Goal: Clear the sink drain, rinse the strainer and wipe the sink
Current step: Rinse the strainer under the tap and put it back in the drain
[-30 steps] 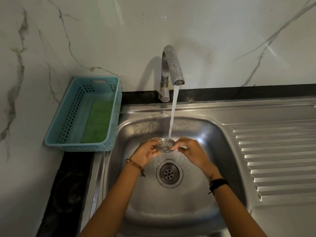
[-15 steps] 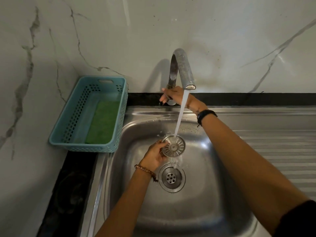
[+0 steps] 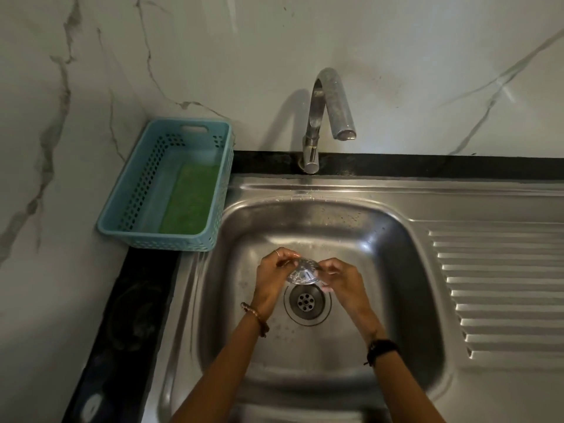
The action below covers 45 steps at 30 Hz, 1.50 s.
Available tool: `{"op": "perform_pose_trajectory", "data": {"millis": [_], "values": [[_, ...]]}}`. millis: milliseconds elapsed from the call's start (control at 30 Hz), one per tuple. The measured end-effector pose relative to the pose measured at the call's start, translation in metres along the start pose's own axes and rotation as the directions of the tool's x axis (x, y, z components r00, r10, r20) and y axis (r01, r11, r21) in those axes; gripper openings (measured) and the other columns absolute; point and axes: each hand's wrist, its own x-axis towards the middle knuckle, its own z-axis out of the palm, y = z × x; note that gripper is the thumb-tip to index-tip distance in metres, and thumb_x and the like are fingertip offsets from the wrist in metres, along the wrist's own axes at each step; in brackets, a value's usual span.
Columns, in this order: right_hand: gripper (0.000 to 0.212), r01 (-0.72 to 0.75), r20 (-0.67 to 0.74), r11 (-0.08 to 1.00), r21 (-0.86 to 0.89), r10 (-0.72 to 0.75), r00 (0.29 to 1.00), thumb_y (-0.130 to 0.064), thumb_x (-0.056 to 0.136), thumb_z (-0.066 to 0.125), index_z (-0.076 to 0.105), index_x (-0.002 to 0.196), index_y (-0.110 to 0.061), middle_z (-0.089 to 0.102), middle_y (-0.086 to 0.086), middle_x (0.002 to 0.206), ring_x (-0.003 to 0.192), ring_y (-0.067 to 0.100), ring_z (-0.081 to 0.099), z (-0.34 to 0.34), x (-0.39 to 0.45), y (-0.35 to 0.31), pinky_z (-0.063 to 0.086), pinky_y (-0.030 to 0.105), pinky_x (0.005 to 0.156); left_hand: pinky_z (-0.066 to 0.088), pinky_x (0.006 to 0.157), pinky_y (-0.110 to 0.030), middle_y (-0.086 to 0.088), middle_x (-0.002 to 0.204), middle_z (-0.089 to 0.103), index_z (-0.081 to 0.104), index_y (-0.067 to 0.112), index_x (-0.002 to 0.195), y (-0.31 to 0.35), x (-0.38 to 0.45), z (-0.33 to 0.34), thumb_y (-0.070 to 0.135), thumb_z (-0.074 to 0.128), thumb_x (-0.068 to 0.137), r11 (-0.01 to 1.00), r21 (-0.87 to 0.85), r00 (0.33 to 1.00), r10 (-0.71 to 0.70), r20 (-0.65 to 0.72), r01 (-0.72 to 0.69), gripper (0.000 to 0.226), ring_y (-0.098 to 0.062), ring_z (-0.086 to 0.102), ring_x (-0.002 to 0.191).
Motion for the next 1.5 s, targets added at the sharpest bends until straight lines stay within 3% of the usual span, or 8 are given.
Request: {"op": "perform_pose_trajectory", "data": {"millis": [200, 333, 433, 567, 733, 967, 1233, 1500], "values": [[0.007, 0.329, -0.116, 0.822, -0.465, -0.425, 0.898, -0.012, 0.084, 0.065, 0.069, 0.09, -0.01, 0.064, -0.008, 0.084, 0.073, 0.007, 0.062, -0.015, -0.026, -0.033, 0.047, 0.007, 0.066, 0.05, 0.076, -0.016, 0.009, 0.086, 0.066, 0.067, 0.021, 0.081, 0.005, -0.026, -0.011, 0.007, 0.072, 0.074, 0.957, 0.155, 0.965, 0.256, -0.051, -0.246, 0.016, -0.003, 0.063, 0.08], [0.015, 0.257, -0.242, 0.966, -0.041, -0.259, 0.935, -0.008, 0.081, 0.068, 0.068, 0.075, -0.022, 0.068, -0.014, 0.066, 0.061, 0.0, 0.064, -0.027, -0.034, -0.046, 0.05, 0.006, 0.058, 0.048, 0.071, -0.006, 0.014, 0.087, 0.067, 0.063, 0.031, 0.085, 0.014, -0.035, -0.025, 0.013, 0.071, 0.077, 0.959, -0.001, 0.954, 0.28, -0.102, -0.282, 0.021, 0.011, 0.061, 0.077], [0.008, 0.049, -0.129, 0.951, 0.307, -0.009, 0.992, -0.007, 0.082, 0.067, 0.069, 0.076, -0.012, 0.072, -0.002, 0.069, 0.068, 0.009, 0.068, -0.028, -0.03, -0.038, 0.056, 0.018, 0.061, 0.049, 0.085, -0.017, 0.001, 0.109, 0.066, 0.061, 0.022, 0.108, 0.006, -0.031, -0.03, 0.013, 0.063, 0.085, 0.936, 0.285, 0.967, 0.241, -0.083, -0.209, 0.025, -0.001, 0.06, 0.102], [0.01, -0.157, -0.263, 0.924, -0.348, 0.065, 0.963, 0.0, 0.082, 0.06, 0.069, 0.084, 0.004, 0.071, 0.02, 0.082, 0.073, 0.03, 0.066, -0.016, -0.02, -0.005, 0.055, 0.034, 0.065, 0.028, 0.113, -0.034, -0.006, 0.15, 0.035, 0.031, 0.021, 0.142, -0.029, -0.03, -0.024, 0.019, 0.057, 0.089, 0.652, 0.743, 0.985, 0.043, 0.167, -0.154, 0.06, -0.023, 0.028, 0.14], [0.012, -0.207, -0.318, 0.889, -0.409, 0.074, 0.945, 0.0, 0.084, 0.058, 0.07, 0.086, 0.001, 0.072, 0.017, 0.085, 0.07, 0.023, 0.063, -0.008, -0.019, 0.026, 0.043, 0.016, 0.052, 0.012, 0.119, -0.041, -0.004, 0.158, 0.015, 0.02, 0.025, 0.146, -0.055, -0.029, -0.012, 0.024, 0.059, 0.087, 0.463, 0.857, 0.958, -0.053, 0.281, -0.226, 0.071, -0.023, 0.008, 0.146], [0.015, -0.339, -0.228, 0.931, -0.132, 0.305, 0.925, 0.001, 0.082, 0.064, 0.07, 0.094, 0.008, 0.07, 0.024, 0.094, 0.075, 0.028, 0.064, 0.002, -0.012, 0.054, 0.059, 0.04, 0.075, 0.045, 0.091, -0.029, -0.015, 0.118, 0.065, 0.056, 0.007, 0.123, -0.059, -0.022, 0.011, 0.008, 0.059, 0.085, 0.878, 0.466, 0.972, -0.191, 0.139, 0.106, 0.039, -0.028, 0.06, 0.11], [0.014, -0.382, -0.281, 0.919, -0.096, 0.343, 0.896, 0.006, 0.085, 0.056, 0.063, 0.097, 0.002, 0.066, 0.018, 0.094, 0.081, 0.029, 0.065, 0.021, 0.001, 0.085, 0.057, 0.025, 0.058, 0.047, 0.088, -0.029, -0.016, 0.109, 0.069, 0.068, 0.004, 0.109, -0.09, -0.002, 0.031, -0.001, 0.059, 0.082, 0.885, 0.379, 0.962, -0.263, -0.076, 0.272, 0.028, -0.027, 0.063, 0.105], [0.021, -0.343, -0.301, 0.851, -0.397, 0.233, 0.925, 0.001, 0.087, 0.05, 0.061, 0.104, -0.003, 0.066, 0.018, 0.104, 0.093, 0.031, 0.064, 0.037, 0.026, 0.095, 0.055, 0.041, 0.079, 0.044, 0.072, -0.03, -0.024, 0.092, 0.065, 0.06, -0.003, 0.093, -0.112, 0.021, 0.037, -0.011, 0.045, 0.079, 0.875, 0.421, 0.971, -0.212, -0.11, 0.239, 0.022, -0.034, 0.061, 0.09]]}}
